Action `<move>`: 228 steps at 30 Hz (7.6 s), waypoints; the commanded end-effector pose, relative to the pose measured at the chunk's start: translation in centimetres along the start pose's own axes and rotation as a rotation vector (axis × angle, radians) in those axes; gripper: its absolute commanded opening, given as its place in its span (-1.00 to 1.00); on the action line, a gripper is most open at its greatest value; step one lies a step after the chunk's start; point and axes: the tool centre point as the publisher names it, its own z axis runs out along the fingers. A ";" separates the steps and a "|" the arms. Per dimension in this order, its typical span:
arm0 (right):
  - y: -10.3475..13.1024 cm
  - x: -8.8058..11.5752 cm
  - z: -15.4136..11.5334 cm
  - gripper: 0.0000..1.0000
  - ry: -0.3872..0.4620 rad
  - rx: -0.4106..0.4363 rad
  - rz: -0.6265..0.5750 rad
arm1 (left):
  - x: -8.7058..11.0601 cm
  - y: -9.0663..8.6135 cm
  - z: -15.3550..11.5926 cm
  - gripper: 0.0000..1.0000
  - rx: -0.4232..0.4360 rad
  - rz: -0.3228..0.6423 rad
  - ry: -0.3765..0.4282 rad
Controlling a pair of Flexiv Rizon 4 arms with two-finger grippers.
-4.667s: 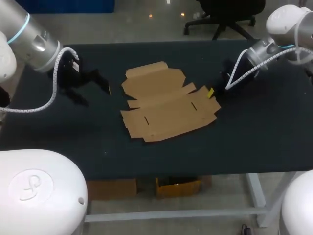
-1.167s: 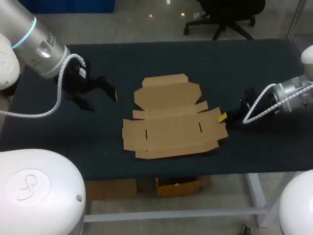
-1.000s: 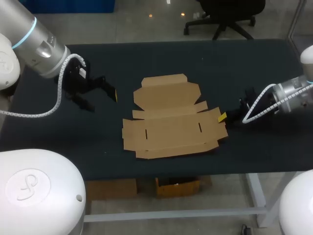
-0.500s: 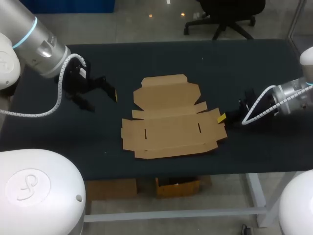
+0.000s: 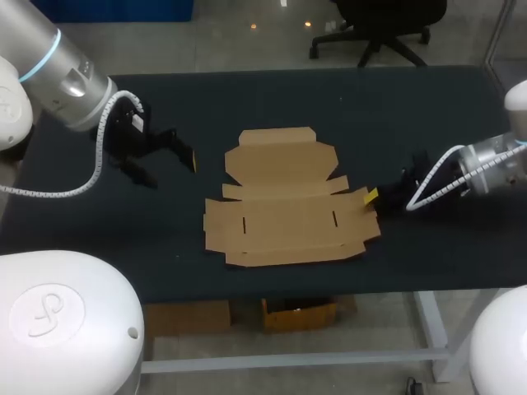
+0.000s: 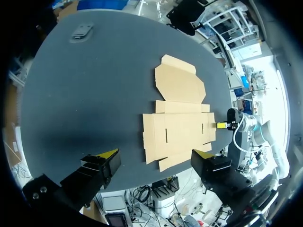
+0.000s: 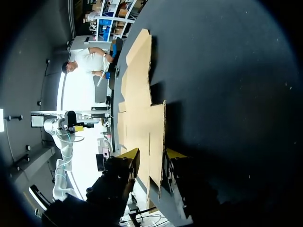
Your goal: Assemble the packaging by folding the flat box into shape, placing the metal phone stand inside, and closing the box properly
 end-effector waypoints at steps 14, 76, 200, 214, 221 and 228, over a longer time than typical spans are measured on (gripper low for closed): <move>-0.3 1.7 -4.6 0.44 -0.058 -0.020 -0.023 | 0.5 -0.4 0.1 1.00 0.001 0.013 0.003; 5.7 3.6 -6.4 -1.00 -0.271 0.017 -0.269 | 2.5 -2.2 5.5 -1.00 0.138 0.284 -0.140; 7.5 -1.4 3.3 -1.00 -0.301 -0.017 -0.173 | -1.8 -9.3 17.7 -1.00 0.082 0.332 -0.074; 7.6 -1.1 3.6 -1.00 -0.296 -0.019 -0.186 | -1.4 -8.0 17.0 -1.00 0.092 0.326 -0.068; 7.5 -1.3 3.7 -1.00 -0.292 -0.018 -0.183 | -2.1 -8.2 17.2 -1.00 0.076 0.295 -0.064; 7.3 -1.3 3.9 -1.00 -0.290 -0.018 -0.180 | -1.9 -8.0 17.8 -1.00 0.059 0.295 -0.048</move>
